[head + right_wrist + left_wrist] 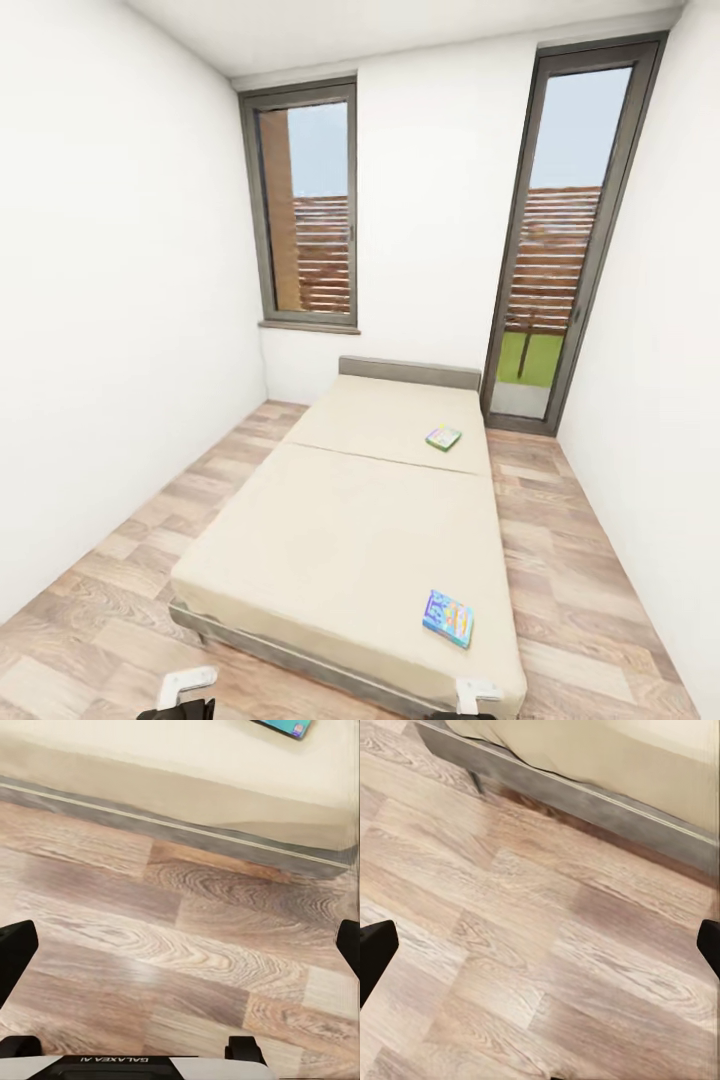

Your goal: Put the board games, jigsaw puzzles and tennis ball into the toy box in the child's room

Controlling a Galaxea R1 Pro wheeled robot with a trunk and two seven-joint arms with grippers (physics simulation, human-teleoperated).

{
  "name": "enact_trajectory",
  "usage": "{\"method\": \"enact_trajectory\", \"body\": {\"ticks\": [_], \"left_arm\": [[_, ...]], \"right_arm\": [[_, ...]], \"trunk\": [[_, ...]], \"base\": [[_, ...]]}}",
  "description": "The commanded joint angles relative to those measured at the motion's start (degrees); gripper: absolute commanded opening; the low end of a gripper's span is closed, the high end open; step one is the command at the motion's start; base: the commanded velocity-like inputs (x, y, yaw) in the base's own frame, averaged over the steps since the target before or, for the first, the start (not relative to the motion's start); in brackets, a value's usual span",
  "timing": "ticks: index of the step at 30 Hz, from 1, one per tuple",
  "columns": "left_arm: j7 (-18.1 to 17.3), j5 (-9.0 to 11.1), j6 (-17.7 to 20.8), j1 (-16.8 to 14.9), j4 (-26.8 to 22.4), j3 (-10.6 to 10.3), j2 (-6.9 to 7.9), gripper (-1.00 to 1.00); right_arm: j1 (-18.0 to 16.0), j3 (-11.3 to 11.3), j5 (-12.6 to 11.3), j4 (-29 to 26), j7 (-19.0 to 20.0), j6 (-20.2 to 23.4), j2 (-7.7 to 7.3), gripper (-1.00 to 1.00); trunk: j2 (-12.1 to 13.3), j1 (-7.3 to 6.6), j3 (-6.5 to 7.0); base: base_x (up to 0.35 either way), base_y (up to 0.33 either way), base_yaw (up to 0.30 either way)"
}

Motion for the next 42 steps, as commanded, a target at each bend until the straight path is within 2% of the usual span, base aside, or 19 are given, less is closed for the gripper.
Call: {"method": "enact_trajectory", "body": {"ticks": [1,14,26,34,42], "left_arm": [[-0.05,0.33,-0.19,-0.01,0.05,0.25,0.0,1.0],[-0.05,0.37,-0.19,-0.01,0.02,0.34,0.08,1.0],[-0.13,0.33,-0.19,-0.01,-0.02,0.42,0.08,1.0],[-0.14,0.33,-0.19,-0.01,-0.02,0.43,0.08,1.0],[-0.14,0.33,-0.19,-0.01,-0.03,0.43,0.08,1.0]], "right_arm": [[0.0,-0.09,-0.08,-0.08,-0.15,0.34,0.03,1.0],[0.0,-0.07,-0.09,-0.06,-0.15,0.44,0.14,1.0],[0.0,-0.02,-0.06,-0.04,-0.07,0.48,-0.04,1.0],[0.02,0.22,-0.01,-0.02,-0.33,-0.02,-0.13,1.0],[0.0,0.23,0.0,0.0,-0.24,0.1,-0.31,1.0]], "trunk": [[-0.04,0.02,-0.02],[-0.04,0.02,-0.02],[-0.04,0.02,-0.03],[-0.04,0.02,-0.04],[-0.04,0.02,-0.05]], "base": [[0.009,0.009,-0.278],[0.002,0.167,-0.278],[0.0,0.052,-0.269],[0.0,0.209,-0.073],[0.0,0.048,-0.004]]}}
